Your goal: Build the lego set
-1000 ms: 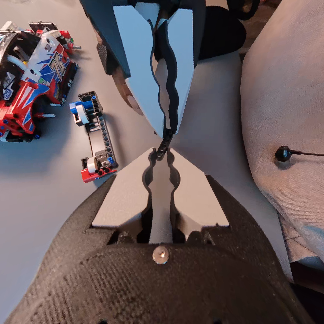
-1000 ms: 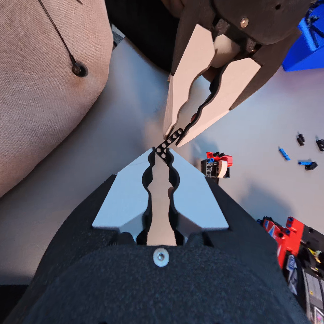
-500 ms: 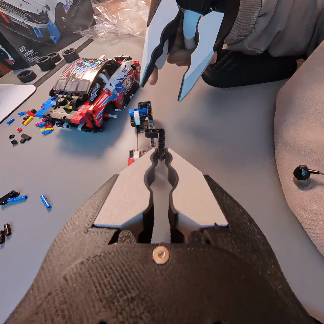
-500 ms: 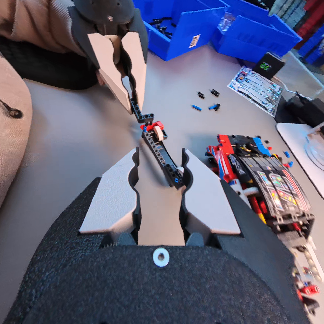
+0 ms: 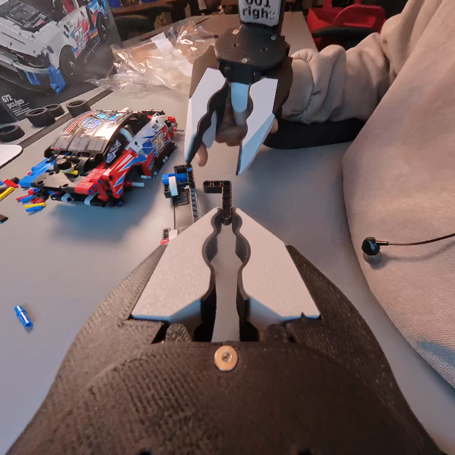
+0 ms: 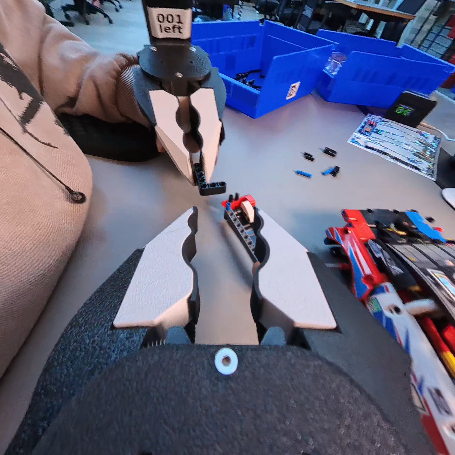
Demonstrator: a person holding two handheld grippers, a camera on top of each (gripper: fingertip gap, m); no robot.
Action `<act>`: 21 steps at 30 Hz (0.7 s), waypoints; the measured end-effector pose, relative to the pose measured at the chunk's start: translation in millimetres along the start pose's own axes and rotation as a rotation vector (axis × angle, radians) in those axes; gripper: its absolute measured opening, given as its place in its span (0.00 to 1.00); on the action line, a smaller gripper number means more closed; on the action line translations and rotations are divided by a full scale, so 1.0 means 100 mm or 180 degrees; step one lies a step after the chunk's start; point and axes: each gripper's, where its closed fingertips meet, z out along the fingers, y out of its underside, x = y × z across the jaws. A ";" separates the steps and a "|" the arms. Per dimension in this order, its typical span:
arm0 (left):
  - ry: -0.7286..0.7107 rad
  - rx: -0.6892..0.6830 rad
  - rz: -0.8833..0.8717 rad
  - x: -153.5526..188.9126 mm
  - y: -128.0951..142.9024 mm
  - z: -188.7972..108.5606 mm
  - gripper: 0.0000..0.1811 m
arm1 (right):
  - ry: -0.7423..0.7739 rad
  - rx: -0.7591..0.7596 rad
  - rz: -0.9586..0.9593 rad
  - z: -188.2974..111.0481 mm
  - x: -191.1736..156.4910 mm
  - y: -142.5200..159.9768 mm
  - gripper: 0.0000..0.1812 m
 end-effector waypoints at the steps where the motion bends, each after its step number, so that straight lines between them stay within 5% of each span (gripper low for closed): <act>1: 0.0063 0.0061 -0.0004 0.03 -0.03 -0.01 0.03 | -0.0103 0.0037 0.0010 0.05 -0.06 -0.03 0.24; 9: 0.0229 0.0228 0.0005 0.12 -0.11 -0.01 0.03 | -0.0307 0.0291 0.0195 0.16 -0.23 -0.18 0.12; 21: -0.0081 -0.0194 0.0298 0.14 -0.01 0.18 0.04 | -0.0243 0.0091 0.0276 0.26 -0.27 -0.40 0.12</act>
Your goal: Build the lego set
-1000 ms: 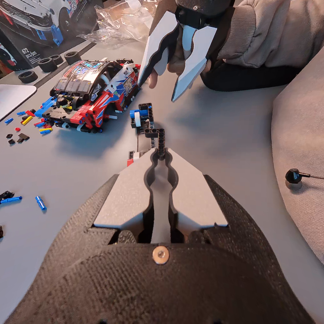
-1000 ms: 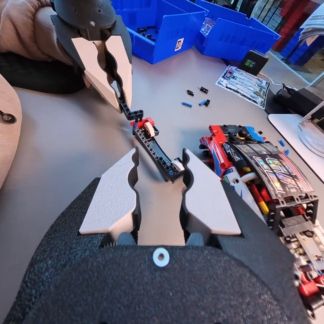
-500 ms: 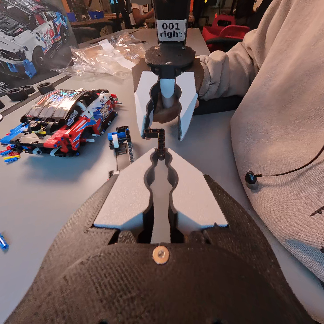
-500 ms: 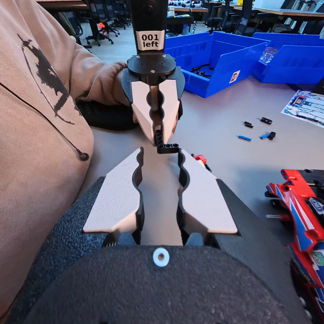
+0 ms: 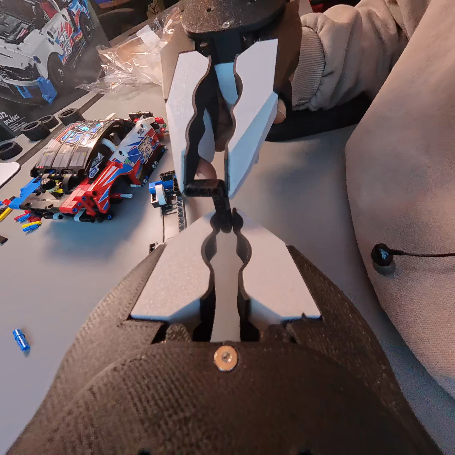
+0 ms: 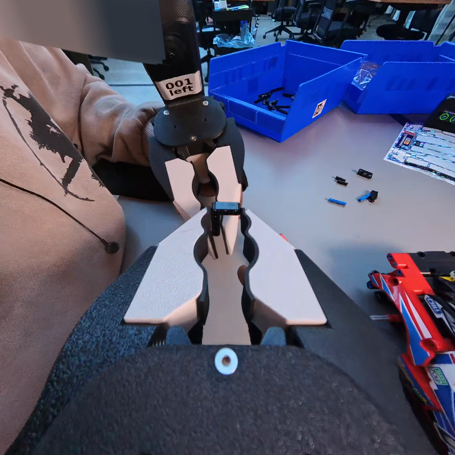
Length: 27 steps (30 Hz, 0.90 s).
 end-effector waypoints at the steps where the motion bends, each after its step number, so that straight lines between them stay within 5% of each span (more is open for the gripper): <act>1: 0.0006 0.0027 -0.0032 0.01 -0.01 0.01 0.03 | 0.0025 -0.0006 -0.0060 0.02 -0.01 -0.02 0.12; 11: 0.0005 0.0474 -0.0357 -0.03 -0.23 -0.01 0.03 | 0.0269 0.0183 -0.0248 -0.02 -0.01 -0.10 0.16; 22: -0.0107 0.0240 -0.0143 -0.03 -0.14 0.07 0.03 | 0.0171 -0.0076 -0.0557 0.01 -0.10 -0.01 0.02; 27: -0.0136 0.0216 -0.0168 -0.18 -0.16 -0.10 0.23 | 0.0055 -0.0646 -0.0931 -0.14 0.03 0.15 0.02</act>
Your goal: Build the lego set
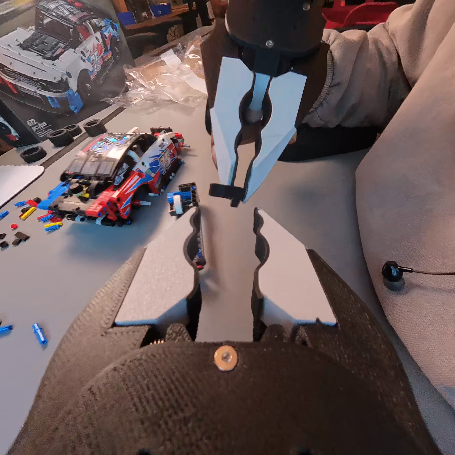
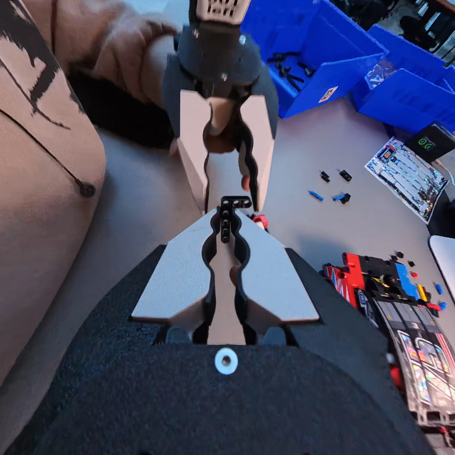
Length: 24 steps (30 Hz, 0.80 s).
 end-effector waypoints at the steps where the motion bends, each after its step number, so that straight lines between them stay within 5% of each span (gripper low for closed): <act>1: -0.0016 0.0045 -0.0066 -0.06 -0.03 -0.05 0.23 | -0.0096 -0.0220 -0.0078 0.00 0.00 0.09 0.02; 10: -0.0084 -0.0480 0.0200 -0.12 0.16 -0.10 0.10 | -0.0527 -0.0915 -0.0706 0.28 0.05 0.24 0.02; 24: -0.0005 -0.0496 0.0042 -0.12 0.24 -0.11 0.15 | -0.0612 -0.1010 -0.0582 0.34 0.05 0.29 0.02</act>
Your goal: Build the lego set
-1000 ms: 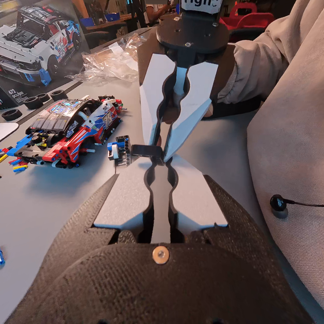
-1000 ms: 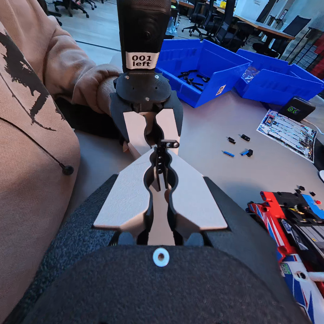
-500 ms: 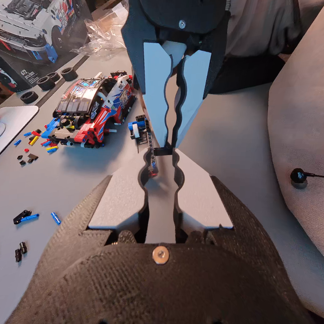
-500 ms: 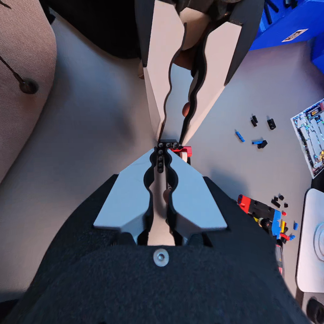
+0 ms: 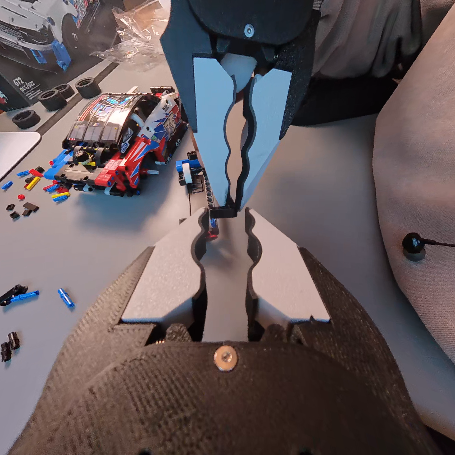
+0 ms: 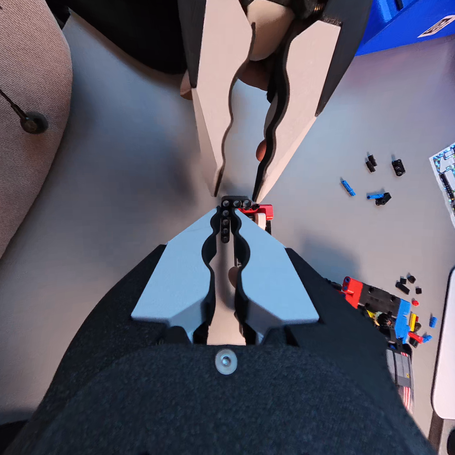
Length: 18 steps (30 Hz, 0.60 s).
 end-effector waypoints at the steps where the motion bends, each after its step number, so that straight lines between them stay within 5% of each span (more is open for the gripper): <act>1: -0.0033 0.0001 0.0007 -0.02 0.00 0.00 0.12 | 0.0000 0.0014 -0.0008 0.00 0.00 -0.02 0.02; 11: -0.0249 0.0585 -0.0275 -0.25 -0.14 -0.21 0.00 | 0.0218 0.0683 0.0366 -0.13 0.20 -0.15 0.02; 14: -0.0338 0.0448 -0.0250 -0.30 -0.05 -0.17 0.00 | 0.0237 0.0637 0.0362 -0.09 0.20 -0.08 0.02; 18: -0.0136 0.0356 -0.0305 -0.19 -0.05 -0.08 0.21 | 0.0158 0.0401 0.0284 -0.01 0.16 0.01 0.02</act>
